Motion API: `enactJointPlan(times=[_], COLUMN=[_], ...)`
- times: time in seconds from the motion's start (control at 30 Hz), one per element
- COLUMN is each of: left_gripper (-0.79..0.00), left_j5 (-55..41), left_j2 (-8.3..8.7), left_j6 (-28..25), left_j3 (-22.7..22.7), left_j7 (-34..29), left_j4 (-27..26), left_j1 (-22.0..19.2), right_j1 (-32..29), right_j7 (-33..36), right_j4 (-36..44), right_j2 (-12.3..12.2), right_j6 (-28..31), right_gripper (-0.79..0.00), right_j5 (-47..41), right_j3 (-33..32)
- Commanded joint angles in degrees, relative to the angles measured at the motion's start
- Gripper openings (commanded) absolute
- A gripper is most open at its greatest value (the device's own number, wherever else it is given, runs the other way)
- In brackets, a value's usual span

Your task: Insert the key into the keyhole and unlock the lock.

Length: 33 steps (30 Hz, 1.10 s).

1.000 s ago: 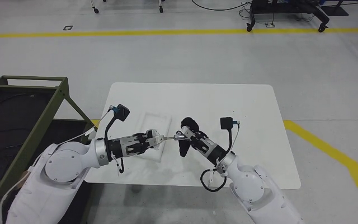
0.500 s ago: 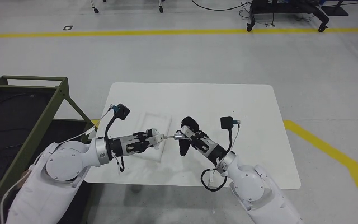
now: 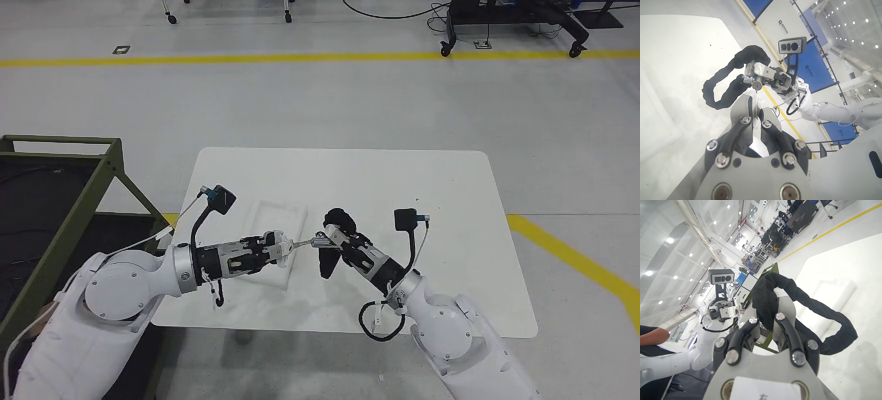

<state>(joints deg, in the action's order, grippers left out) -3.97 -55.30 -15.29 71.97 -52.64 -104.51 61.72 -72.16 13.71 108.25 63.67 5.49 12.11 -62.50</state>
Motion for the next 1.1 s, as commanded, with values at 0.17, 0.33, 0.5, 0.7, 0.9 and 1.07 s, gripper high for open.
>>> enactJointPlan(times=[0.17, 0.33, 0.5, 0.7, 0.9, 1.07], left_gripper=[-0.785, -0.785, -0.785, -0.785, -0.785, -0.785], left_j5=[-1.58, -3.00, -3.82, -3.96, -3.66, -3.51], left_j2=[-0.01, 0.01, 0.02, 0.04, 0.05, 0.05], left_j6=[0.21, 1.10, 1.47, 1.92, 1.86, 2.33], left_j3=[-0.10, 0.00, 0.04, -0.05, -0.08, -0.28], left_j7=[-1.19, -1.95, -2.70, -3.11, -2.99, -3.06], left_j4=[0.59, 1.26, 1.63, 1.50, 1.17, 1.17], left_j1=[-0.35, -0.54, -0.96, -1.15, -1.16, -1.22], right_j1=[-0.04, 0.01, -0.15, -0.51, -0.58, -0.70], right_j7=[-0.53, -0.50, -0.22, 0.15, 0.33, 0.20], right_j4=[-0.29, -0.55, -0.41, -0.17, -0.09, 0.00], right_j2=[0.37, 0.61, 0.79, 0.98, 1.20, 1.37], right_j6=[0.48, 1.56, 2.51, 3.03, 2.94, 4.11], right_gripper=[-0.785, -0.785, -0.785, -0.785, -0.785, -0.785], right_j5=[0.64, 1.54, 2.37, 3.33, 4.24, 5.45], right_j3=[-0.21, -0.29, -0.49, -0.79, -1.04, -1.10])
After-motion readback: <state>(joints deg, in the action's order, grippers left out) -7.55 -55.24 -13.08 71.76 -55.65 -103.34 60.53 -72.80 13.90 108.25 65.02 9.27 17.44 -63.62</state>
